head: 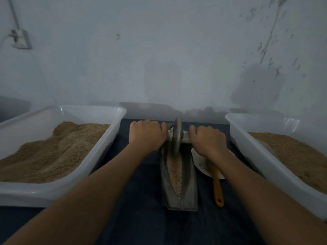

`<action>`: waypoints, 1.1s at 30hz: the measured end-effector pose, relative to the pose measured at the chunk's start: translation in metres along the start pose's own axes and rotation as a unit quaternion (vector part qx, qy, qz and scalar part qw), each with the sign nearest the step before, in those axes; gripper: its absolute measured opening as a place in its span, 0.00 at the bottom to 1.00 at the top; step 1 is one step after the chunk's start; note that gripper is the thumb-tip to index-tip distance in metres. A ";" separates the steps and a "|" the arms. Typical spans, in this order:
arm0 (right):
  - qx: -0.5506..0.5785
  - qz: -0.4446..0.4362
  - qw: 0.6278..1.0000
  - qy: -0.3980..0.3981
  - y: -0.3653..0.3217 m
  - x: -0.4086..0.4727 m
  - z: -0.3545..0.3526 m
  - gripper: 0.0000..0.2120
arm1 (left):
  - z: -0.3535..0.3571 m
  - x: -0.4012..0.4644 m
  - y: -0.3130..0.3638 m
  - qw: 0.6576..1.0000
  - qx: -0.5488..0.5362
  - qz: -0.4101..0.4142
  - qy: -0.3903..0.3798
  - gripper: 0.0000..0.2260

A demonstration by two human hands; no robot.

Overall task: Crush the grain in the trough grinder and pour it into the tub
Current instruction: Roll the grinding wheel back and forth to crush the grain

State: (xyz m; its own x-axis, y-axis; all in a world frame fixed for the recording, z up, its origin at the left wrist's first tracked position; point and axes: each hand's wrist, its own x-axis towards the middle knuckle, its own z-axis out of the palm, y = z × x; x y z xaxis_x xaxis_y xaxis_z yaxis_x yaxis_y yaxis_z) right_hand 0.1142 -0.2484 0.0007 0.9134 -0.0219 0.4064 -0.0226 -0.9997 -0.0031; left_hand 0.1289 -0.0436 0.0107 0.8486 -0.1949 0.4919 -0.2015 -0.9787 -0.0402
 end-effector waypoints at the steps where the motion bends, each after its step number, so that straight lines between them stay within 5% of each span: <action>1: -0.012 -0.024 0.999 0.021 0.002 -0.014 -0.001 0.19 | -0.003 -0.015 0.001 0.999 -0.011 0.017 0.034 0.15; 9: 0.025 -0.155 0.971 0.182 0.017 -0.118 -0.021 0.11 | -0.013 -0.116 -0.027 0.982 -0.135 0.106 0.081 0.17; 13: 0.021 -0.142 0.977 0.160 0.013 -0.099 -0.016 0.13 | -0.012 -0.097 -0.022 0.985 -0.115 0.102 0.078 0.18; 17: -0.036 -0.064 0.994 0.087 0.002 -0.042 -0.010 0.24 | 0.004 -0.043 -0.012 0.992 0.049 0.083 0.079 0.13; 22: -0.061 -0.028 0.998 0.015 -0.005 0.001 -0.011 0.22 | 0.014 0.007 -0.008 0.997 0.068 0.031 -0.007 0.10; 26: -0.088 -0.054 0.991 0.091 -0.008 -0.024 -0.011 0.25 | 0.009 -0.027 -0.015 0.996 0.042 0.072 0.022 0.06; 30: 0.014 -0.109 0.984 0.143 0.007 -0.073 -0.010 0.20 | -0.009 -0.073 -0.023 0.993 -0.051 0.097 0.037 0.19; 33: 0.057 -0.159 0.972 0.166 0.022 -0.105 -0.012 0.16 | -0.019 -0.108 -0.026 0.983 -0.091 0.124 0.098 0.19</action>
State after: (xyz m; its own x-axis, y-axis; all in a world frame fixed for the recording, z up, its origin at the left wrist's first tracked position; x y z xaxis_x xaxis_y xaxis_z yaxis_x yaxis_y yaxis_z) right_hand 0.0126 -0.2684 -0.0315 0.6857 0.2718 0.6752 0.3012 -0.9505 0.0767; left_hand 0.0329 0.0037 -0.0246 0.6555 -0.3919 0.6455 -0.4897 -0.8713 -0.0318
